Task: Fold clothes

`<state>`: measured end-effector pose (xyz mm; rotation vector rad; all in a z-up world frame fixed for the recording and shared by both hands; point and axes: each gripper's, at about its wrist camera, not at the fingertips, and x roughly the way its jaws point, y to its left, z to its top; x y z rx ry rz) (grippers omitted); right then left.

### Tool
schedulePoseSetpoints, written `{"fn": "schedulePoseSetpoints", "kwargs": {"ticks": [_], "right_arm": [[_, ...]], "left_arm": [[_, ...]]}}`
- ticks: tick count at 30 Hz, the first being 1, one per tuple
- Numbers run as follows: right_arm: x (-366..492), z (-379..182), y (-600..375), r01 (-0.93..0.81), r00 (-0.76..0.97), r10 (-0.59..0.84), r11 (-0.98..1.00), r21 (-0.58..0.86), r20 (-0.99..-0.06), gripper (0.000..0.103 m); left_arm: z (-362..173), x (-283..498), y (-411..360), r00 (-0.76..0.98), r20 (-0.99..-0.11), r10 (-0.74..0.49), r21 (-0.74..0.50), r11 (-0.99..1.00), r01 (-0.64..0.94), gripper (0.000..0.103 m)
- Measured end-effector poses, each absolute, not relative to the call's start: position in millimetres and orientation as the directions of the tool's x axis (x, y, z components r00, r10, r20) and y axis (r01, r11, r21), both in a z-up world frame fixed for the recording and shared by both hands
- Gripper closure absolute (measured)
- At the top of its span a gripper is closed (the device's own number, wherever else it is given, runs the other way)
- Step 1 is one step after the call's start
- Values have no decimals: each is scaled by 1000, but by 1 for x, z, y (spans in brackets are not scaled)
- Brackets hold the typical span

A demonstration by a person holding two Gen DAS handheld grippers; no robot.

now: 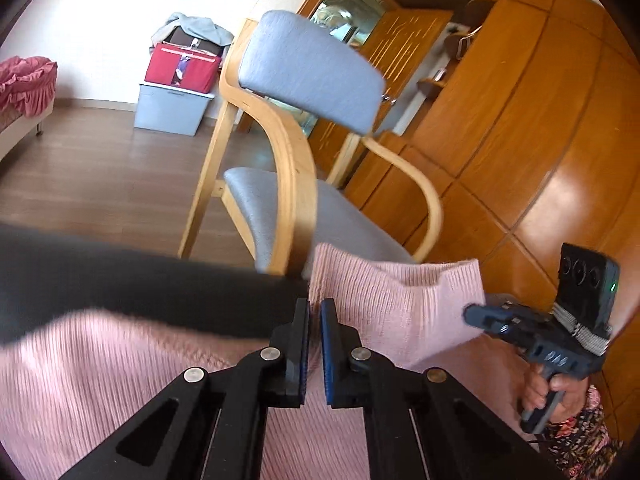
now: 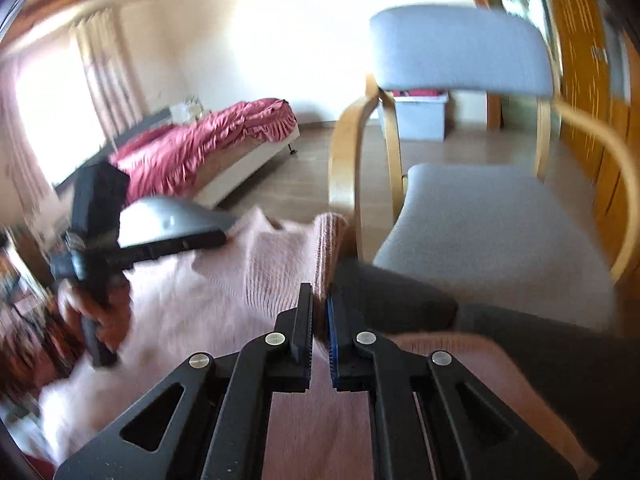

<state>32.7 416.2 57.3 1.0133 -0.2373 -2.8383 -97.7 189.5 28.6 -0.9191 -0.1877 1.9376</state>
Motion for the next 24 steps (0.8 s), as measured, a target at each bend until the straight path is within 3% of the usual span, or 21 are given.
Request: {"fn": "schedulePoseSetpoints", "kwargs": {"ticks": [8,13,15,17,21,24], "right_arm": [[70,10,392,32,-658,-167,-980,194,-734,90],[97,11,410,-53,-666,-174,-959,279,-725,88],[109,11,420,-96,-671,-186,-938,333,-718,87],[118,8,433,-130,-695,-260,-871,473,-670,85],[112,-6,450,-168,-746,-417,-636,753,-519,61],[105,-17,457,-180,-768,-462,-509,842,-443,61]], "left_arm": [[2,-68,156,-219,-603,767,-507,-580,-637,99],[0,-59,129,-218,-623,751,-550,-619,-561,96],[0,-58,124,-196,-596,778,-624,-603,-497,87],[-3,-58,123,-173,-558,812,-702,-572,-425,86],[-11,-60,146,-117,-562,819,-765,-568,-303,81],[-18,-61,164,-87,-582,808,-776,-585,-238,80]]}}
